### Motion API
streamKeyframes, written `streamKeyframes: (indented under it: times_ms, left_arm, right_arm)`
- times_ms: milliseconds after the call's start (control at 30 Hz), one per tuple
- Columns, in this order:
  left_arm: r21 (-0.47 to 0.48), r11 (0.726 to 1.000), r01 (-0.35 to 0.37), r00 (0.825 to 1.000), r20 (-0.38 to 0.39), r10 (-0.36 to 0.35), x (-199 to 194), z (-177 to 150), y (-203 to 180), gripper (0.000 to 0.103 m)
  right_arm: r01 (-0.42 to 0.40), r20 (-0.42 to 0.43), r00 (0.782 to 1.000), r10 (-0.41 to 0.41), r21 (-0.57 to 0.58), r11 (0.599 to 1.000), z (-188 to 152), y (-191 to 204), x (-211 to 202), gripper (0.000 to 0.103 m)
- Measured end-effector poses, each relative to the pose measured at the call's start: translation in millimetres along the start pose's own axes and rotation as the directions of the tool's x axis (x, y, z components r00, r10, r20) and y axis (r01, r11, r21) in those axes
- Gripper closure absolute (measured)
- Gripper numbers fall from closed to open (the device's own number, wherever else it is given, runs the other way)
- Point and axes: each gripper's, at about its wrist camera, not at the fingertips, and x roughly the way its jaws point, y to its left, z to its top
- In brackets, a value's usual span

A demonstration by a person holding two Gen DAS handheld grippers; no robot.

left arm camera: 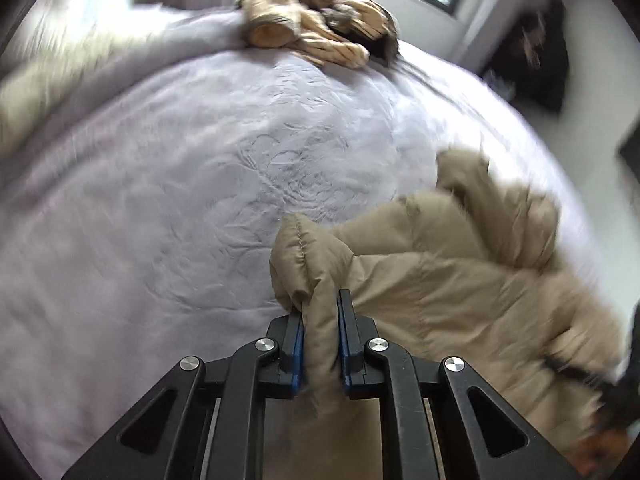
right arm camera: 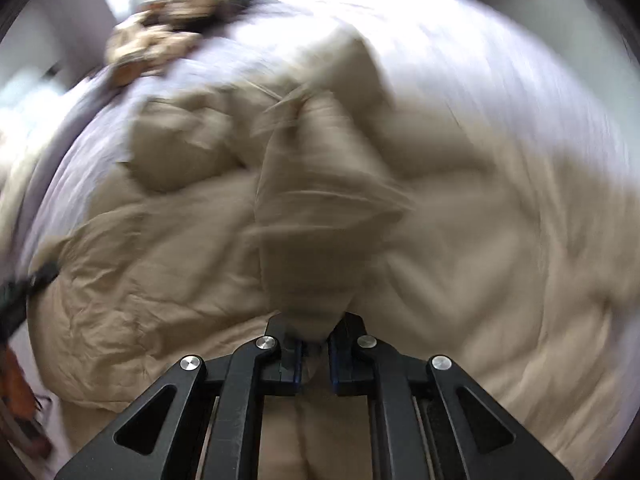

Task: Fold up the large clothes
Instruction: 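Lift the grasped jacket side and fold it across the body with both tools, then open both tools and release the folded side onto the jacket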

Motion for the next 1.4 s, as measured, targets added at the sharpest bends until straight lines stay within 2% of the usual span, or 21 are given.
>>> streamKeyframes:
  times_ms: [67, 133, 167, 200, 233, 333, 367, 433, 533, 667, 700, 767, 833, 967, 1033, 1133, 1200, 1267, 1400]
  left_arm:
    - [0.026, 0.999, -0.035, 0.999, -0.03, 0.036, 11, 2, 3, 0.087]
    - [-0.009, 0.996, -0.093, 0.995, -0.038, 0.092, 10, 7, 12, 0.075]
    - [-0.03, 0.992, -0.124, 0.992, -0.033, 0.123, 14, 12, 15, 0.058]
    - [-0.057, 0.984, -0.169, 0.986, -0.018, 0.169, 11, 16, 19, 0.035]
    - [-0.086, 0.973, -0.213, 0.976, 0.017, 0.215, -3, 18, 26, 0.028]
    - [-0.103, 0.971, -0.217, 0.973, 0.054, 0.224, -24, 24, 35, 0.028]
    - [-0.104, 0.971, -0.214, 0.974, 0.056, 0.22, -32, 25, 37, 0.028]
    - [-0.089, 0.983, -0.162, 0.985, 0.051, 0.167, -42, 21, 33, 0.028]
    - [-0.004, 0.994, -0.109, 0.994, 0.005, 0.109, -38, 2, 9, 0.028]
    - [0.053, 0.987, -0.155, 0.984, -0.083, 0.159, 2, -28, -13, 0.028]
    - [0.052, 0.983, -0.175, 0.979, -0.092, 0.179, 13, -35, -11, 0.025]
    - [0.006, 0.987, -0.159, 0.981, -0.107, 0.159, 25, -40, -3, 0.021]
    - [-0.03, 0.986, -0.162, 0.98, -0.122, 0.157, 25, -37, 2, 0.017]
    - [-0.003, 0.978, -0.207, 0.97, -0.132, 0.204, 14, -30, -1, 0.017]
    - [-0.003, 0.976, -0.219, 0.968, -0.13, 0.216, 0, -26, -5, 0.017]
    - [-0.007, 0.977, -0.212, 0.97, -0.125, 0.209, -19, -29, -18, 0.017]
    - [-0.008, 0.978, -0.209, 0.968, -0.144, 0.205, -26, -31, -29, 0.017]
    - [-0.006, 0.982, -0.189, 0.97, -0.157, 0.185, -34, -37, -47, 0.017]
    - [0.05, 0.987, -0.153, 0.971, -0.179, 0.159, -42, -52, -95, 0.017]
  right_arm:
    - [-0.059, -0.051, 0.997, 0.065, 0.122, 0.991, -9, -23, 7, 0.093]
    - [-0.096, -0.05, 0.993, 0.104, 0.144, 0.985, -13, -27, 7, 0.09]
    - [-0.124, -0.05, 0.99, 0.133, 0.155, 0.98, -12, -29, 5, 0.081]
    - [-0.139, -0.058, 0.987, 0.15, 0.164, 0.977, -12, -31, 3, 0.078]
    - [-0.144, -0.065, 0.985, 0.157, 0.171, 0.975, -12, -34, 2, 0.072]
    - [-0.12, -0.061, 0.989, 0.135, 0.201, 0.972, -9, -51, -12, 0.054]
    - [-0.103, -0.046, 0.992, 0.115, 0.209, 0.973, -8, -59, -19, 0.054]
    - [-0.065, -0.008, 0.998, 0.068, 0.205, 0.977, -10, -68, -35, 0.054]
    - [-0.071, 0.088, 0.994, 0.059, 0.136, 0.988, -11, -73, -62, 0.079]
    - [-0.125, 0.036, 0.992, 0.125, -0.002, 0.992, -7, -52, -46, 0.083]
    - [-0.113, 0.013, 0.993, 0.113, -0.035, 0.993, -9, -48, -38, 0.083]
    - [-0.049, -0.042, 0.998, 0.045, -0.082, 0.995, -10, -42, -11, 0.083]
    - [-0.072, -0.07, 0.995, 0.07, -0.037, 0.997, -11, -51, 3, 0.086]
    - [-0.101, -0.061, 0.993, 0.1, -0.013, 0.995, -9, -58, 0, 0.086]
    - [-0.097, -0.065, 0.993, 0.098, 0.004, 0.995, -15, -69, -9, 0.083]
    - [-0.138, -0.067, 0.988, 0.142, 0.068, 0.988, -19, -90, -23, 0.081]
    - [-0.166, -0.064, 0.983, 0.174, 0.112, 0.98, -23, -104, -33, 0.076]
    - [-0.19, -0.055, 0.978, 0.2, 0.148, 0.971, -30, -116, -43, 0.062]
    - [-0.198, -0.047, 0.977, 0.209, 0.176, 0.964, -43, -129, -60, 0.057]
